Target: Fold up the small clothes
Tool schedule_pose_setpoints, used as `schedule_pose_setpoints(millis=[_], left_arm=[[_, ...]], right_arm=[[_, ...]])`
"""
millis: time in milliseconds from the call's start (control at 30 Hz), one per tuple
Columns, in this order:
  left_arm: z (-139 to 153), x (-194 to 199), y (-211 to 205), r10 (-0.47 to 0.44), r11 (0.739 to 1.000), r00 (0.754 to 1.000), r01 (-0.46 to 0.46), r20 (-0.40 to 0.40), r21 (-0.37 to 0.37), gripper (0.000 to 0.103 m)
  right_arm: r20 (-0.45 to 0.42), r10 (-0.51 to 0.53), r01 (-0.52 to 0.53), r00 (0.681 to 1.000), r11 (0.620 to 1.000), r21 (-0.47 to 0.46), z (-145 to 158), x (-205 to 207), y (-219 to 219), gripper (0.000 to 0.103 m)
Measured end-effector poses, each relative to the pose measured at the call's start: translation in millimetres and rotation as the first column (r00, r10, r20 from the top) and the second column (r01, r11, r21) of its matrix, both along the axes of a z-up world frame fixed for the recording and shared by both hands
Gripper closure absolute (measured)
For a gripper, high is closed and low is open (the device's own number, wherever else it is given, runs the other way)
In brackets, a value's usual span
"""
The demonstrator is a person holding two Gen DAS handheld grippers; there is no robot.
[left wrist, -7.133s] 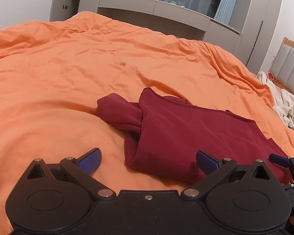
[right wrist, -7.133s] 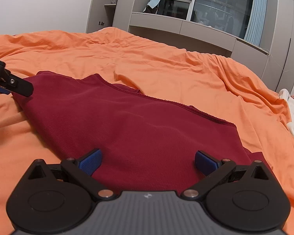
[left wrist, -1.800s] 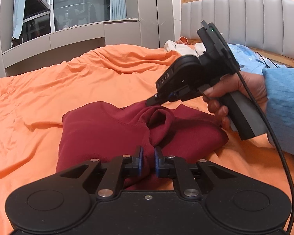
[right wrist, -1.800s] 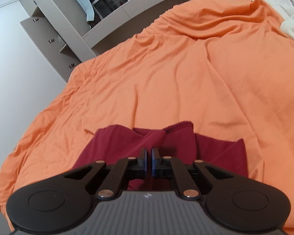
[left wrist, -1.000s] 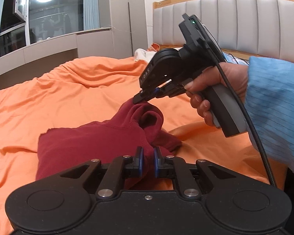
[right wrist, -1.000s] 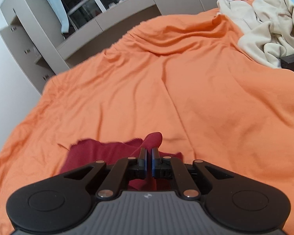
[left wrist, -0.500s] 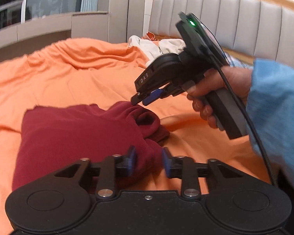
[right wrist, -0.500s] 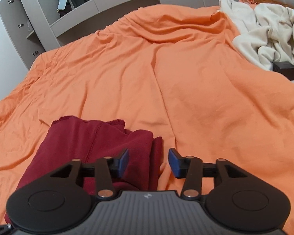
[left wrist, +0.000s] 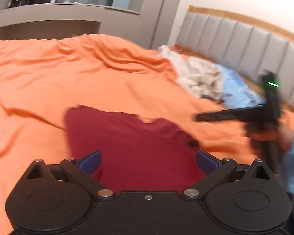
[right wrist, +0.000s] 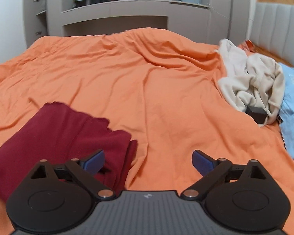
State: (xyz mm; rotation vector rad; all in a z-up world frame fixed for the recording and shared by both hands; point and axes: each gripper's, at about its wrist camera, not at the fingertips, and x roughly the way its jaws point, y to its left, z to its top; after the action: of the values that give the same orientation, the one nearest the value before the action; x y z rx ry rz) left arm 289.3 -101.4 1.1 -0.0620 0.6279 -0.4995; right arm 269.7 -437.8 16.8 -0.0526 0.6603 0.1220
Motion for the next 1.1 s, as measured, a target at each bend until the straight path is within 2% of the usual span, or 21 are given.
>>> schedule_pose_setpoints(millis=[100,167,233,333,367,433,567,700,767,800,833,867,933,1067,1100], left_arm=[[4,21,24,0.043,0.999,0.999,-0.043,0.001,0.034,0.001],[1,31,40,0.064,0.998,0.998,-0.065,0.021,0.006,0.001],[-8,37,59,0.091,0.994,0.996,-0.089,0.022,-0.061,0.001],[-24,48,80,0.132,0.982,0.987,-0.144,-0.094,-0.125,0.001],[-27,50,83,0.134,0.979,0.984,-0.149,-0.116,-0.136,0.001],[-29,50,86,0.144,0.977,0.983,-0.160,-0.112,-0.142,0.001],[-34,48,78,0.134,0.985,0.988,-0.141,-0.073,-0.099,0.001],[-49,46,68,0.120,0.990,0.988,-0.126,-0.097,-0.057,0.001],[-53,45,67,0.116,0.991,0.988,-0.122,-0.105,-0.051,0.001],[-54,45,66,0.115,0.991,0.988,-0.121,-0.107,-0.051,0.001],[-54,45,66,0.115,0.991,0.988,-0.121,-0.107,-0.052,0.001],[-54,45,66,0.115,0.991,0.987,-0.121,-0.108,-0.054,0.001],[-55,45,67,0.114,0.991,0.987,-0.121,-0.116,-0.061,0.001],[-58,48,69,0.114,0.989,0.983,-0.126,-0.144,-0.079,0.001],[-59,49,70,0.114,0.989,0.982,-0.127,-0.148,-0.081,0.001]], right_arm=[[0.024,0.045,-0.046,0.999,0.998,0.036,2,-17,-1,0.004],[0.034,0.075,-0.077,0.997,0.994,0.077,4,-25,0,0.015],[0.024,0.114,-0.116,0.993,0.991,0.065,3,-27,8,0.034],[-0.019,0.171,-0.171,0.985,0.985,0.014,-4,-22,26,0.052],[-0.034,0.183,-0.183,0.982,0.983,0.008,-7,-20,31,0.054],[-0.064,0.201,-0.202,0.977,0.979,-0.006,-15,-14,40,0.062],[-0.075,0.209,-0.212,0.975,0.977,-0.031,-21,-10,49,0.064],[-0.045,0.190,-0.193,0.981,0.976,-0.100,-18,-14,51,0.064],[-0.064,0.191,-0.197,0.979,0.974,-0.114,-22,-12,53,0.064],[-0.073,0.187,-0.195,0.980,0.974,-0.114,-25,-11,53,0.068],[-0.075,0.186,-0.194,0.980,0.974,-0.117,-26,-10,54,0.080],[-0.075,0.190,-0.198,0.979,0.973,-0.120,-27,-10,56,0.087],[-0.074,0.208,-0.218,0.975,0.964,-0.152,-28,-12,60,0.096],[-0.077,0.248,-0.260,0.966,0.917,-0.301,-25,-32,70,0.096],[-0.085,0.253,-0.267,0.964,0.916,-0.300,-25,-35,69,0.096]])
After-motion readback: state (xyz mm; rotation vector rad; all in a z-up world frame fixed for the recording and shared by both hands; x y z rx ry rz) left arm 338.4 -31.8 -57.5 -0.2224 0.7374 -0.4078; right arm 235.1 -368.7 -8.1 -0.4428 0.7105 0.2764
